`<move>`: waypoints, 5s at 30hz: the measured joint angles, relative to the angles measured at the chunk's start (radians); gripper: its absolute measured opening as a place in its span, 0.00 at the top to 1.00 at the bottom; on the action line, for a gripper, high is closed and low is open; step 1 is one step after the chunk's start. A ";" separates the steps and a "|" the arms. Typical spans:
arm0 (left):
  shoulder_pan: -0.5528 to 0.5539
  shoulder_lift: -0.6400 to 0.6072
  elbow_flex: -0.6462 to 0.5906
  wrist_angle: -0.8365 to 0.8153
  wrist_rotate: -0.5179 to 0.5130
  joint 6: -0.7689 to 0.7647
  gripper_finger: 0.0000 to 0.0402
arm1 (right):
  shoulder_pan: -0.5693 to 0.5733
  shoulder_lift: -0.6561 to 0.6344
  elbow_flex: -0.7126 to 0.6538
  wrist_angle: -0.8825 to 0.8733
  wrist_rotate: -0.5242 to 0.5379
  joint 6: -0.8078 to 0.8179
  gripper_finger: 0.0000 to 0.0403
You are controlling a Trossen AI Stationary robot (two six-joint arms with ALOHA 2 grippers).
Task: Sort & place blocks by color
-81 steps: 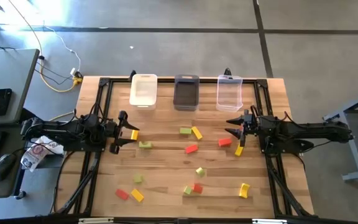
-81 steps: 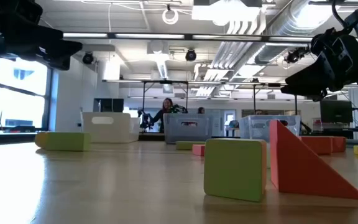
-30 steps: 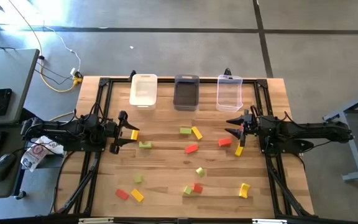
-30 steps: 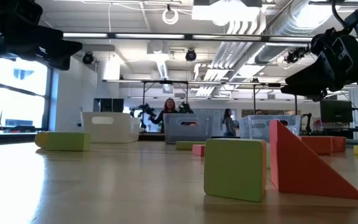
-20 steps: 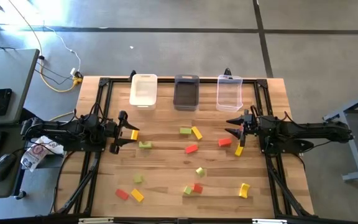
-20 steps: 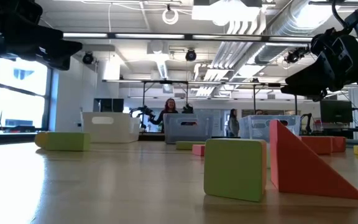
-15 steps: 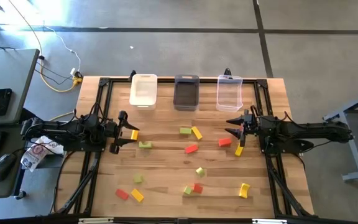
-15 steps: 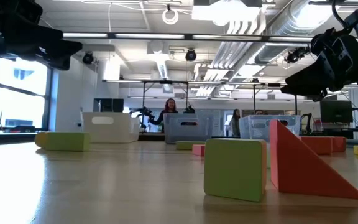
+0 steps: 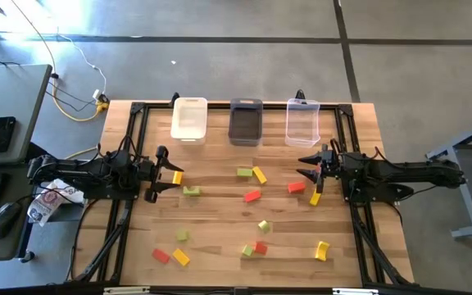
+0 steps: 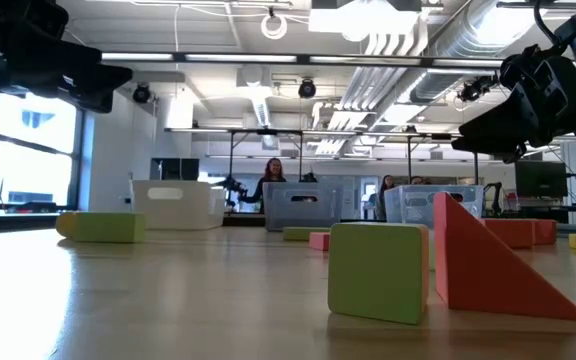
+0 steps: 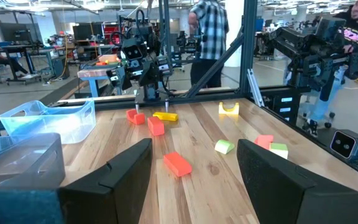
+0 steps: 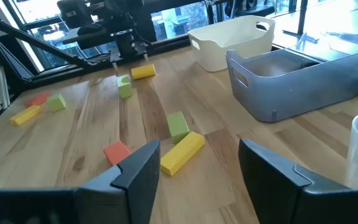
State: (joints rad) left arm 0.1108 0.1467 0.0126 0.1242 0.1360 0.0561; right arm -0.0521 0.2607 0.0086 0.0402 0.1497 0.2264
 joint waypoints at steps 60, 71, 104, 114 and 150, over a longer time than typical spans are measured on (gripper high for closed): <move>-0.137 0.686 0.368 -0.453 -0.232 -0.305 0.44 | 0.000 0.000 0.000 0.000 0.000 0.000 0.49; -0.273 0.788 0.369 -0.404 -0.367 -0.385 0.44 | 0.000 0.000 0.000 0.000 0.000 0.000 0.49; -0.314 1.149 0.369 -0.233 -0.507 -0.446 0.45 | 0.000 0.000 0.000 0.000 0.000 0.000 0.49; -0.314 1.216 0.370 -0.201 -0.499 -0.447 0.61 | 0.000 0.000 0.000 0.000 0.000 0.000 0.49; -0.058 1.086 0.369 0.093 -0.536 -0.399 0.78 | 0.000 0.000 0.000 0.000 0.000 0.000 0.49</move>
State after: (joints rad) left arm 0.0531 1.2329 0.3813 0.2170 -0.4003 -0.3427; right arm -0.0521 0.2607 0.0082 0.0402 0.1501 0.2268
